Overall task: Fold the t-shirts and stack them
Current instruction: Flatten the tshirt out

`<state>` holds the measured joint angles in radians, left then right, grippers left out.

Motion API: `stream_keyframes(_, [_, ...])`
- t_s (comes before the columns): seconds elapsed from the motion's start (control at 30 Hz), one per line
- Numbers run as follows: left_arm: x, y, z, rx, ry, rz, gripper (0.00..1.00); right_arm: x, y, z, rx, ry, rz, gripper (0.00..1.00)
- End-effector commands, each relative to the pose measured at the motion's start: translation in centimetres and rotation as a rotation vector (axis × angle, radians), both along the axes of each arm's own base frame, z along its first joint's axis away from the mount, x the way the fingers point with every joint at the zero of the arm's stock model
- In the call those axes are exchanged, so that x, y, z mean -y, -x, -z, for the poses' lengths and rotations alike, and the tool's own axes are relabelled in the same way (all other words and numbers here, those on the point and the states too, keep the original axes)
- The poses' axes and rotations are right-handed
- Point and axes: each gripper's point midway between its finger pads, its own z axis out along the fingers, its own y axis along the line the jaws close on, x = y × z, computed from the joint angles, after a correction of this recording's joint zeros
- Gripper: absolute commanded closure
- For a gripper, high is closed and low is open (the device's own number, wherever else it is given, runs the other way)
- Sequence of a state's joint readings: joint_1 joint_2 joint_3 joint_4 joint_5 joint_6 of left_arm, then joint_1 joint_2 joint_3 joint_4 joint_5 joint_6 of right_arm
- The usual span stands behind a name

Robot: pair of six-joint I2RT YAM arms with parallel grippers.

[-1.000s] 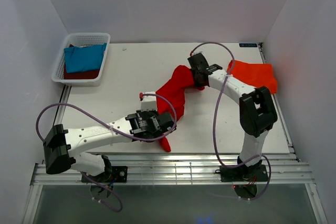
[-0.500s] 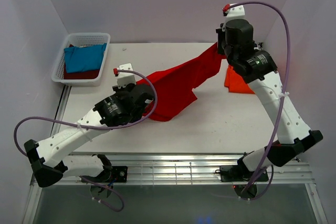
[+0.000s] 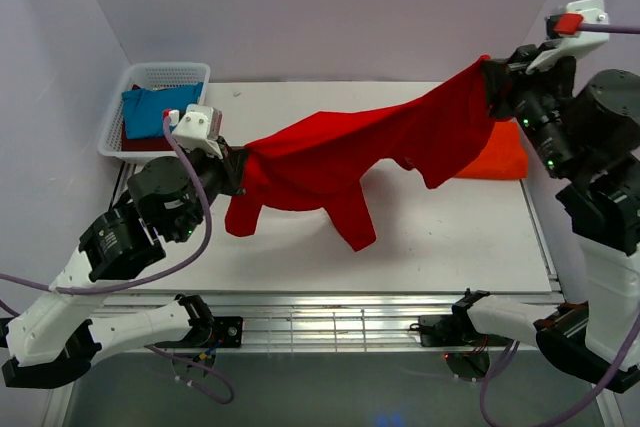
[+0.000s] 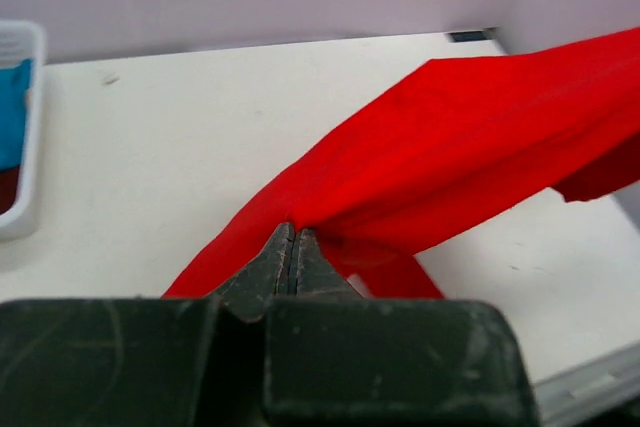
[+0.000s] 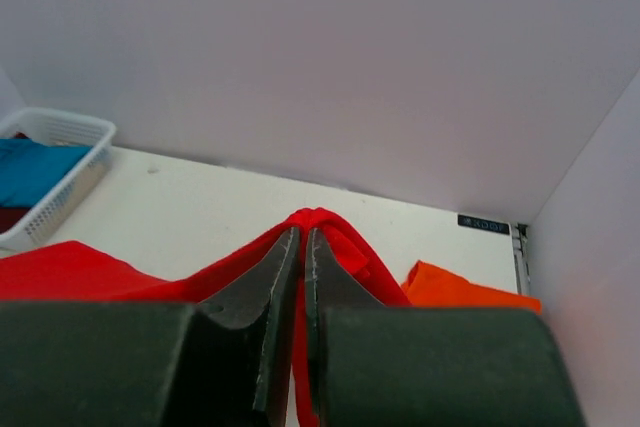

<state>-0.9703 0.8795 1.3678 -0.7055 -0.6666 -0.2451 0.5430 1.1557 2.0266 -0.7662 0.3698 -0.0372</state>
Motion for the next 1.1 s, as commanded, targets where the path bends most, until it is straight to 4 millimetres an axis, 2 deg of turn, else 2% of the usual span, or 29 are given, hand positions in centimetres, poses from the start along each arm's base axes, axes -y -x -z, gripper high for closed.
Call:
stream_keyframes(0.0, [3.8,3.5,-1.4,-0.034,0.036,0.316,1.00,0.1,4.0,-4.4,0.123,-0.050,-0.115,0.91])
stream_keyframes(0.07, [4.5,3.9,-0.5,-0.067,0.036,0.354,1.00,0.3,5.0,-5.5,0.153,-0.068,-0.135,0.91])
stream_keyframes(0.13, [4.8,3.4,1.0,-0.093,0.011,0.339,0.99,0.4,4.6,-5.4,0.151,-0.072,-0.121,0.91])
stream_keyframes(0.17, [4.8,2.9,2.2,-0.111,-0.013,0.312,0.98,0.2,4.1,-5.2,0.150,-0.075,-0.115,0.91])
stream_keyframes(0.2, [5.0,2.2,4.7,-0.157,-0.061,0.277,0.97,0.0,3.3,-4.6,0.131,-0.073,-0.100,0.91])
stream_keyframes(0.27, [4.8,1.1,7.5,-0.202,-0.121,0.212,0.86,-1.5,0.7,-1.4,0.048,-0.042,-0.095,0.91])
stream_keyframes(0.3, [5.3,0.6,10.5,-0.260,-0.174,0.192,0.83,-2.1,-0.3,-0.6,0.033,-0.045,-0.094,0.92])
stream_keyframes(0.33, [5.5,0.4,12.1,-0.289,-0.198,0.181,0.77,-3.2,-1.9,2.1,-0.026,-0.013,-0.096,0.92])
stream_keyframes(0.37, [5.6,0.1,13.7,-0.313,-0.227,0.167,0.72,-3.9,-3.1,3.5,-0.058,-0.008,-0.096,0.92])
stream_keyframes(0.4, [5.7,-0.3,15.4,-0.339,-0.252,0.155,0.69,-4.8,-4.1,4.4,-0.070,-0.022,-0.104,0.92])
stream_keyframes(0.43, [6.0,-0.6,18.8,-0.389,-0.294,0.147,0.67,-5.7,-5.3,6.9,-0.124,-0.003,-0.107,0.92])
stream_keyframes(0.47, [6.0,-0.8,20.6,-0.416,-0.316,0.139,0.67,-6.5,-6.6,8.7,-0.163,0.012,-0.110,0.92])
stream_keyframes(0.5, [5.6,-1.4,22.2,-0.440,-0.332,0.115,0.67,-7.3,-7.4,9.7,-0.175,0.013,-0.121,0.92])
stream_keyframes(0.53, [5.2,-1.7,25.3,-0.489,-0.377,0.095,0.66,-7.8,-8.1,10.9,-0.197,0.017,-0.125,0.92])
stream_keyframes(0.57, [4.8,-2.0,26.7,-0.519,-0.402,0.081,0.66,-8.6,-9.3,13.8,-0.255,0.044,-0.124,0.92])
stream_keyframes(0.63, [3.1,-2.9,29.0,-0.596,-0.490,-0.008,0.66,-9.5,-10.8,16.3,-0.297,0.062,-0.118,0.92])
stream_keyframes(0.7, [1.6,-3.7,29.4,-0.610,-0.555,-0.098,0.67,-9.8,-11.5,18.4,-0.336,0.079,-0.114,0.92])
stream_keyframes(0.73, [2.0,-4.2,29.0,-0.607,-0.542,-0.107,0.67,-10.1,-11.9,19.2,-0.346,0.083,-0.116,0.92])
stream_keyframes(0.77, [3.0,-3.9,29.5,-0.642,-0.501,-0.078,0.68,-10.3,-12.0,20.2,-0.365,0.088,-0.118,0.92])
stream_keyframes(0.9, [6.6,-3.2,30.2,-0.676,-0.358,0.039,0.69,-10.5,-12.3,22.1,-0.396,0.104,-0.119,0.92])
stream_keyframes(1.07, [7.1,-2.6,31.2,-0.657,-0.287,0.021,0.72,-10.5,-12.0,23.8,-0.425,0.123,-0.124,0.92])
